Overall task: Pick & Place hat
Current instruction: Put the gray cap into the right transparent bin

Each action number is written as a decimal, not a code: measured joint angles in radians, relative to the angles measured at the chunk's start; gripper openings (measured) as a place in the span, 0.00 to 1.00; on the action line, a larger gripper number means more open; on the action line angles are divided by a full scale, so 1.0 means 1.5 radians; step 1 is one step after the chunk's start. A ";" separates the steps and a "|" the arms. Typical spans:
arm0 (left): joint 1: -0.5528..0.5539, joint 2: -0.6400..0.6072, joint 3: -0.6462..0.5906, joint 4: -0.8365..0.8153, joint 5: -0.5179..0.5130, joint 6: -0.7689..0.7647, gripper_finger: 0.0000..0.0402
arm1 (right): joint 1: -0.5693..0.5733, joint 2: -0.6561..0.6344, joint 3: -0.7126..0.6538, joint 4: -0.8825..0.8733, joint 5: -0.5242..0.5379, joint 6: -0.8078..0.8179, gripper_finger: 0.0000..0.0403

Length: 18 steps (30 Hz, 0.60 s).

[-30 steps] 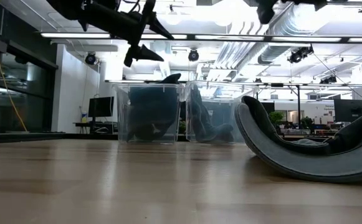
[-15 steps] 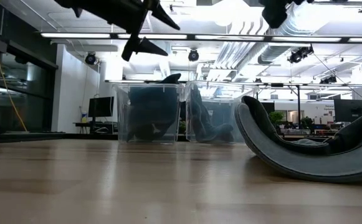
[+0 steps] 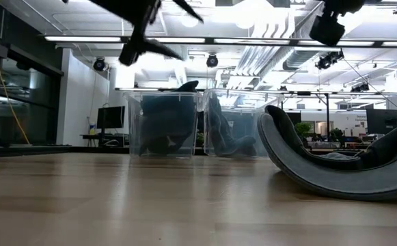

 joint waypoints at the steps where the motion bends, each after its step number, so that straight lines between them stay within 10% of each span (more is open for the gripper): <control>1: -0.004 0.015 0.002 -0.004 0.012 -0.009 0.69 | 0.010 0.000 0.000 -0.007 0.021 0.009 0.62; 18: -0.002 0.301 0.216 -0.121 0.275 0.021 0.69 | 0.223 0.000 0.000 -0.170 0.274 0.431 0.62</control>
